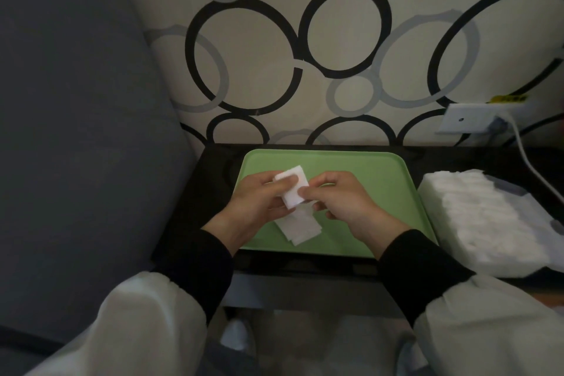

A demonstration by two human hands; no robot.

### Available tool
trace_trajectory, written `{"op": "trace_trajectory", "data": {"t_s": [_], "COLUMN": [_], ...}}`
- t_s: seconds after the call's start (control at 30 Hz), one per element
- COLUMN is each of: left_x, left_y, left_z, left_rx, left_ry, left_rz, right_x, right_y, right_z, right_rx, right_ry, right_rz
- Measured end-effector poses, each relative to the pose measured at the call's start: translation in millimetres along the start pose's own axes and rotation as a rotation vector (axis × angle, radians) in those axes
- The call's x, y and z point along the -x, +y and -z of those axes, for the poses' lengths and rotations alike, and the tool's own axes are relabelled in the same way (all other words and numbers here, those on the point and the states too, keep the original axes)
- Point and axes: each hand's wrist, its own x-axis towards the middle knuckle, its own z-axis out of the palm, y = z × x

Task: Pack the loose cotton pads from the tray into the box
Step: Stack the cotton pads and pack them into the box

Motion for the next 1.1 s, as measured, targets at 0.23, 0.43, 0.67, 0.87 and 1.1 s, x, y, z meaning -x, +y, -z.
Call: {"op": "trace_trajectory", "data": {"t_s": [0.23, 0.43, 0.67, 0.87, 1.1], "left_x": [-13, -22, -22, -19, -20], "left_y": [-7, -14, -14, -11, -8], "left_z": [19, 38, 37, 40, 40], "left_rx": [-0.149, -0.252, -0.274, -0.294, -0.249], "left_ry": [0.232, 0.299, 0.237, 0.222, 0.268], "left_rz": [-0.094, -0.087, -0.100, -0.121, -0.128], "right_x": [-21, -32, -34, -37, -27], "right_y": [21, 32, 32, 30, 6], "right_z": [1, -4, -18, -26, 0], "right_rx": [0.307, 0.592, 0.803, 0.683, 0.077], "right_ry": [0.152, 0.020, 0.033, 0.072, -0.052], "right_rz": [0.032, 0.050, 0.083, 0.187, 0.138]}}
